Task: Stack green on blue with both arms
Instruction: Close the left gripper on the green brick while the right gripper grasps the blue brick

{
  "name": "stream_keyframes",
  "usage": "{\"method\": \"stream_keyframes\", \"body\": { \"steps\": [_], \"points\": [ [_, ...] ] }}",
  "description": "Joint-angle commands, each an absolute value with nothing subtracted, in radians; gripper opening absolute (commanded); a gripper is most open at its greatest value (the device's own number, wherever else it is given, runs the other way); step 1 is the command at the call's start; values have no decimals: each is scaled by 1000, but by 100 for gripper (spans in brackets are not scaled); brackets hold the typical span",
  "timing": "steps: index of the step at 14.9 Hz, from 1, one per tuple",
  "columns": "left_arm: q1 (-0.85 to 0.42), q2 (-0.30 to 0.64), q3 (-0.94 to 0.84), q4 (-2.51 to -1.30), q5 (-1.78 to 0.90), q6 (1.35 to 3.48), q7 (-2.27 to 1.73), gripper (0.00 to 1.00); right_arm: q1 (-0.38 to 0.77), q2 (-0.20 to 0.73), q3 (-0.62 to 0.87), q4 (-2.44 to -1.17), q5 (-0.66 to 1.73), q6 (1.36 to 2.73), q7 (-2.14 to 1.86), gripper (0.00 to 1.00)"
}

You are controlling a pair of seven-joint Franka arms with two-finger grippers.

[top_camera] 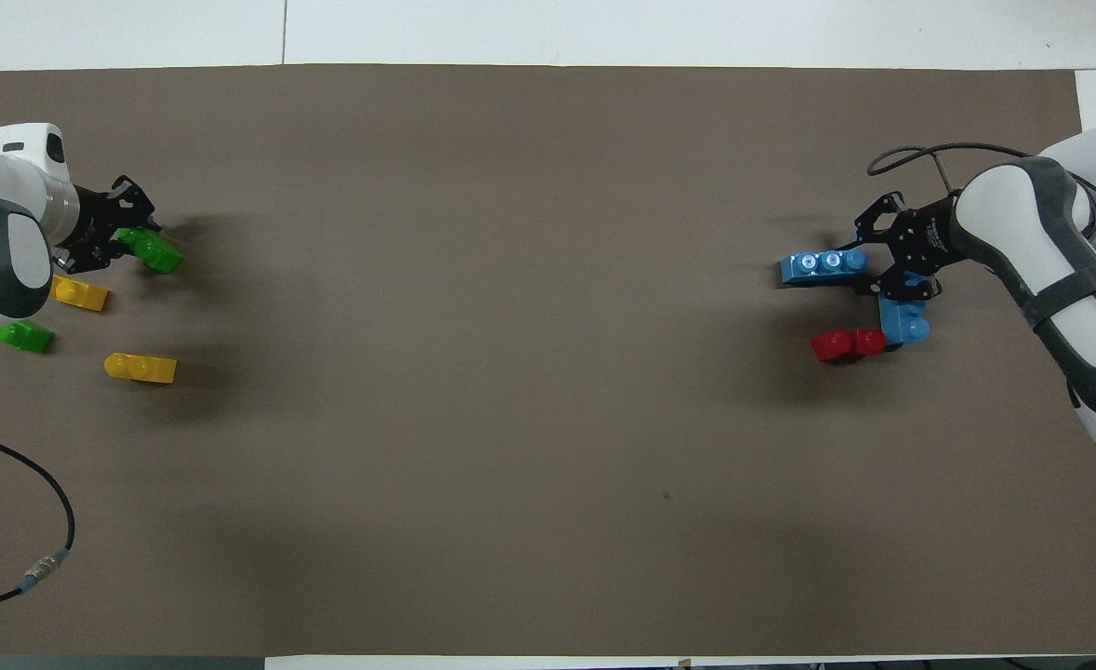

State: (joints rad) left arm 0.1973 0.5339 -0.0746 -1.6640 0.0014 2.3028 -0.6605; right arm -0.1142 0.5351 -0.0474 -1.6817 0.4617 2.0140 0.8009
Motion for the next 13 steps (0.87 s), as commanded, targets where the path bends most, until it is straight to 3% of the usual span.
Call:
{"method": "stream_keyframes", "body": {
  "steps": [1, 3, 7, 8, 13],
  "points": [
    [187, 518, -67, -1672, 26, 2310, -667, 1, -124, 522, -41, -1703, 482, 2033, 761, 36],
    [187, 518, -67, -1671, 40, 2312, -663, 0, -124, 522, -41, -1700, 482, 2034, 752, 20],
    [186, 518, -71, -1649, 41, 2263, -661, 0, -110, 522, -41, -1698, 517, 2033, 744, 12],
    [184, 517, -74, -1634, 41, 2229, -663, 0, -110, 522, -40, -1697, 523, 2025, 742, 1],
    [163, 442, -77, -1637, 34, 2136, -672, 0, -51, 517, -37, -1662, 589, 2010, 769, 0]
  ]
}}
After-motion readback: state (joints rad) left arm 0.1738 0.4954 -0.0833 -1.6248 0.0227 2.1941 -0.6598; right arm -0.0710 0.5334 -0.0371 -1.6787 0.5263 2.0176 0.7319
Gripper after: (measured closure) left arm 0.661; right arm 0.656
